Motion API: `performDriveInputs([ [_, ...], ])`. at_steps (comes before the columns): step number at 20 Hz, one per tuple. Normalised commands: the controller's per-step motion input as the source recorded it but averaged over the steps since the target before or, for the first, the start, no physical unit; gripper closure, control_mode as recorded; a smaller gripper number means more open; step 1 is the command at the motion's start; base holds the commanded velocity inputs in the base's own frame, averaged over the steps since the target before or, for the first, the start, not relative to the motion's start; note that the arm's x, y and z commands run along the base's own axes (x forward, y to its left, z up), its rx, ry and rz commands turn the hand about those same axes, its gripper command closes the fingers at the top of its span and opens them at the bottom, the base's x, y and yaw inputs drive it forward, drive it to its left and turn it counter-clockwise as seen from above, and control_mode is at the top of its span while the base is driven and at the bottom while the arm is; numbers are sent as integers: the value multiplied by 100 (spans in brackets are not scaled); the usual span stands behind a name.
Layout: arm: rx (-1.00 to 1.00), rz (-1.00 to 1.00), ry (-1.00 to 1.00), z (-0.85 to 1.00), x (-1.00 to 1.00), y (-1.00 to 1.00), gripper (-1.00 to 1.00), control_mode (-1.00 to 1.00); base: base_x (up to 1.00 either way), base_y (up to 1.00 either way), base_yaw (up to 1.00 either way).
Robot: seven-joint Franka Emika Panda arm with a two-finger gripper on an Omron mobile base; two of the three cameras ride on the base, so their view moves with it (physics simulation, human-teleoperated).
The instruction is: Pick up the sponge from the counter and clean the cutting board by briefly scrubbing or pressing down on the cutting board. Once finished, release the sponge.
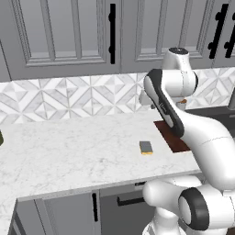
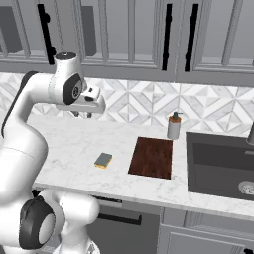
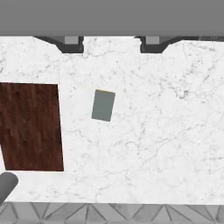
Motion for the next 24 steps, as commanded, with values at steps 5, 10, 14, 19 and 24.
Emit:
performDriveInputs([
  [5, 0, 0, 15, -40, -10, 2, -100, -100, 0, 0, 0],
  [10, 0, 0, 15, -43, -13, 10, -100, -100, 0, 0, 0],
  [14, 5, 0, 23, -70, -3, 10, -100, -100, 0, 0, 0],
  [19, 0, 0, 10, -85, 14, -1, -100, -100, 0, 0, 0],
  [24, -2, -3, 2, -65, 42, -2, -100, -100, 0, 0, 0],
])
